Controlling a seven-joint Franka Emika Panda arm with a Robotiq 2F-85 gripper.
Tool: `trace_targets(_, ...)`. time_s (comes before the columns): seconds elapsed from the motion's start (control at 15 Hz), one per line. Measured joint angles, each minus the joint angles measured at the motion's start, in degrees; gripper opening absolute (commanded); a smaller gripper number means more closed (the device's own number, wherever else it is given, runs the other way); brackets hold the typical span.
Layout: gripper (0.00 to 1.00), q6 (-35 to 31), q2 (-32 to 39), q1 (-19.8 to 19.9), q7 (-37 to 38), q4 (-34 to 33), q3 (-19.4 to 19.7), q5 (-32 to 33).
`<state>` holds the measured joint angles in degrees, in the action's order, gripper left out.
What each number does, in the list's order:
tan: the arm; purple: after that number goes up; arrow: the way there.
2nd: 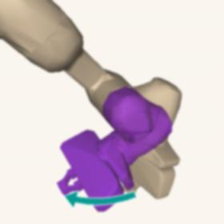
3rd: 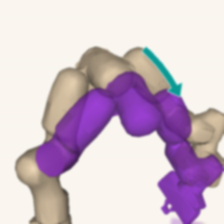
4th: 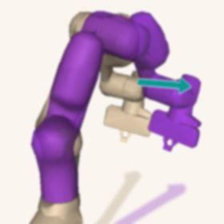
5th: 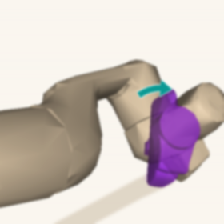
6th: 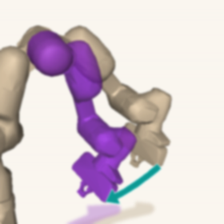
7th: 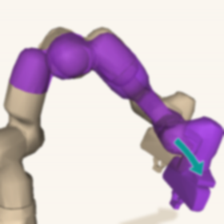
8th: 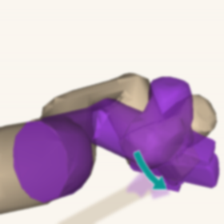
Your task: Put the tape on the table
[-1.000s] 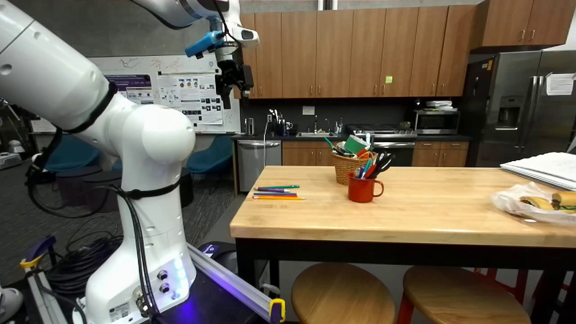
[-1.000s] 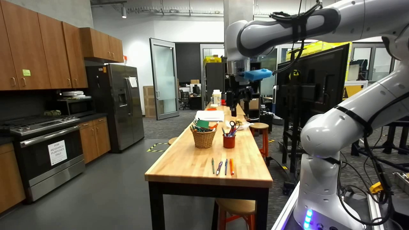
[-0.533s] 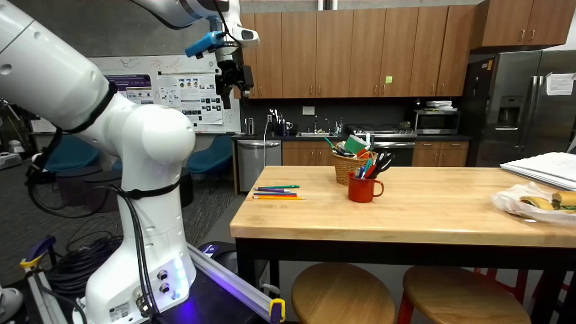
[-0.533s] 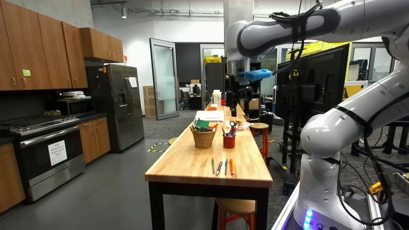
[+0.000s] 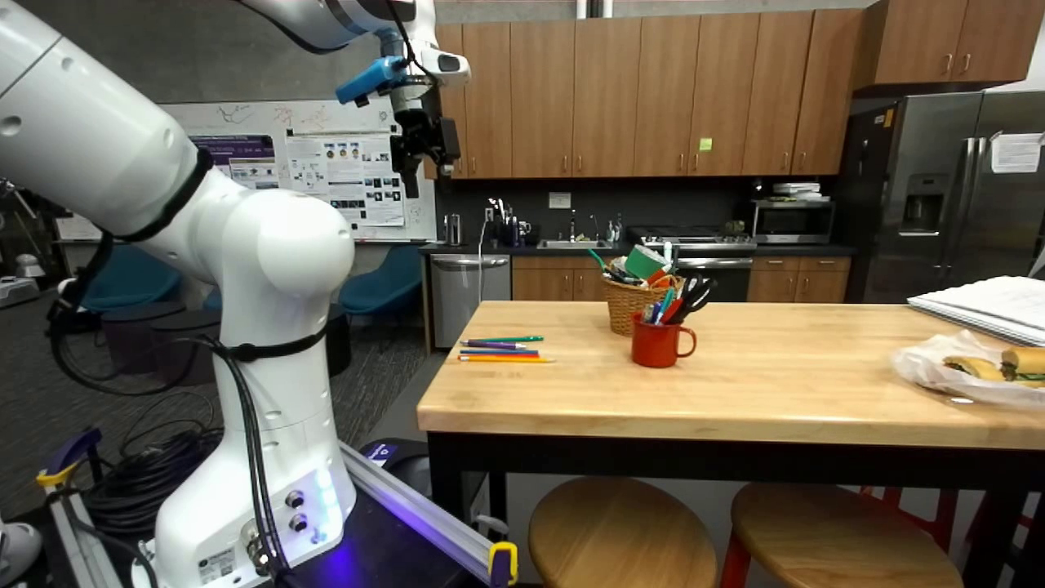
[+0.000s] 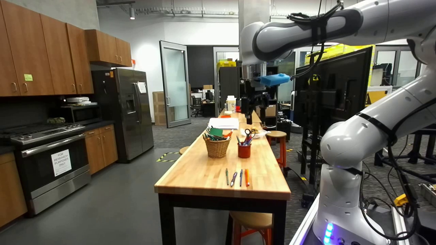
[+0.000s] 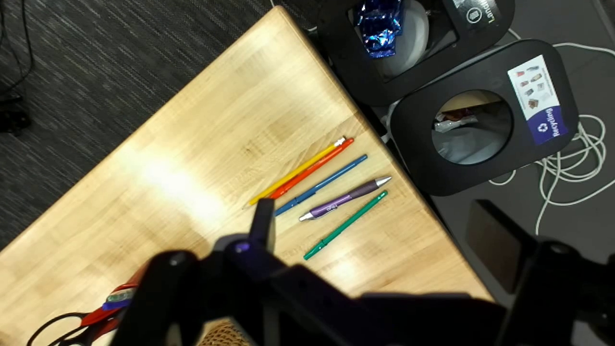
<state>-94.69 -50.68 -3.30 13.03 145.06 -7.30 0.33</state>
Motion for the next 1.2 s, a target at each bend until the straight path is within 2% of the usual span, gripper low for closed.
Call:
trace_targets(0.4,1.00,0.0,0.2,0.0,-0.2,0.0,-0.4,0.1)
trace_targets(0.73,1.00,-0.9,2.0,-0.1,-2.3,0.0,-2.3,1.0)
trace_targets(1.2,1.00,-8.5,7.0,-0.4,-3.7,0.0,-3.9,3.3)
